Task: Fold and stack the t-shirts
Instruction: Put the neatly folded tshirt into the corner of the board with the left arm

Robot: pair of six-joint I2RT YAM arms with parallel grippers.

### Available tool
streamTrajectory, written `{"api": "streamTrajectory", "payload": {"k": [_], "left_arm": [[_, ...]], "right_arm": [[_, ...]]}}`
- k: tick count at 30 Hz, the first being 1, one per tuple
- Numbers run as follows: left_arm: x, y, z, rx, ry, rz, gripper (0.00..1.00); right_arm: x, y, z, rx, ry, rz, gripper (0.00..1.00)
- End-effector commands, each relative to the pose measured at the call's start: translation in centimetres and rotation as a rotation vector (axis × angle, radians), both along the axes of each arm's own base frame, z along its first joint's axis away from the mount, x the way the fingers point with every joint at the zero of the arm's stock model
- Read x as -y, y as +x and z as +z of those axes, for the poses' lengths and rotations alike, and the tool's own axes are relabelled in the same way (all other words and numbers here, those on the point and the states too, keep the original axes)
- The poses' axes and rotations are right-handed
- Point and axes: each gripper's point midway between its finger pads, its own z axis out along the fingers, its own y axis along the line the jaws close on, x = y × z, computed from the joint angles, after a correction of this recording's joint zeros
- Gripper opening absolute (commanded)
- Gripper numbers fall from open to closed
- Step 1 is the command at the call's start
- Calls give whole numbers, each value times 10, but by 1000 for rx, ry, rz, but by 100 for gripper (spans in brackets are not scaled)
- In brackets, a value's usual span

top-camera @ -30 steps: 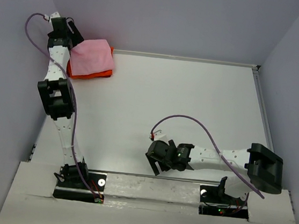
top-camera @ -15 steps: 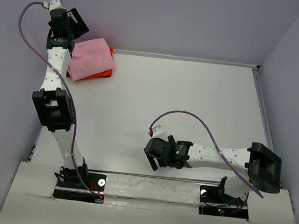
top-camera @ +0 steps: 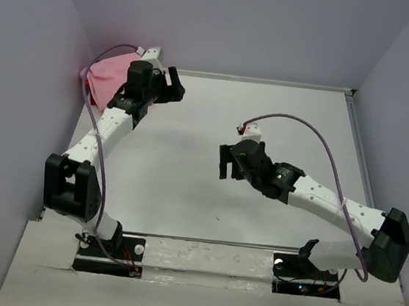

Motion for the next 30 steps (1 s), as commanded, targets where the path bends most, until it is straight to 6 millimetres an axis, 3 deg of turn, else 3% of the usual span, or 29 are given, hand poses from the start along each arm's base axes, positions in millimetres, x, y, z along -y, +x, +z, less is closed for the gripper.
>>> {"api": "streamTrajectory", "payload": {"k": [1, 2, 4, 5, 7, 8, 9, 11, 14, 17, 18, 19, 20, 22, 23, 25, 28, 30], "left_arm": [[32, -33, 36, 176, 35, -62, 87], [46, -48, 16, 142, 44, -96, 87], [52, -63, 17, 173, 48, -96, 87], [65, -77, 3, 158, 77, -131, 87], [61, -85, -2, 164, 161, -80, 87], [74, -96, -6, 166, 207, -107, 88], [66, -97, -9, 168, 281, -49, 88], [72, -111, -22, 167, 402, -80, 88], [73, -119, -33, 145, 428, -52, 89], [88, -131, -45, 105, 288, -76, 91], [91, -135, -49, 92, 247, -78, 91], [94, -137, -45, 111, 191, -77, 91], [92, -145, -64, 75, 160, -71, 91], [96, -150, -65, 96, 89, -80, 91], [93, -157, -79, 72, 82, -83, 91], [96, -164, -84, 67, 41, -97, 91], [85, -173, -107, 25, 42, -62, 91], [80, -174, -110, 25, 47, -45, 91]], "right_arm": [[-12, 30, 36, 131, -17, 64, 91], [-6, 36, 35, 126, -42, 40, 91], [7, 55, 38, 115, -11, -13, 92], [5, 57, 39, 94, 33, 9, 92], [23, 73, 37, 75, 76, -36, 92], [29, 78, 35, 66, 80, -58, 92], [37, 83, 34, 66, 79, -85, 92], [60, 95, 31, 72, 63, -163, 92], [79, 105, 29, 93, 66, -243, 92], [95, 103, 7, 64, 63, -301, 93], [99, 108, 12, 80, 82, -325, 93], [105, 100, -3, 64, 79, -349, 93], [112, 103, -6, 84, 88, -382, 93], [123, 93, -33, 57, 77, -414, 94], [123, 93, -38, 62, 84, -415, 94], [132, 81, -62, 23, 60, -441, 99], [124, 76, -74, 2, 107, -391, 99], [120, 74, -77, -5, 127, -376, 99]]}}
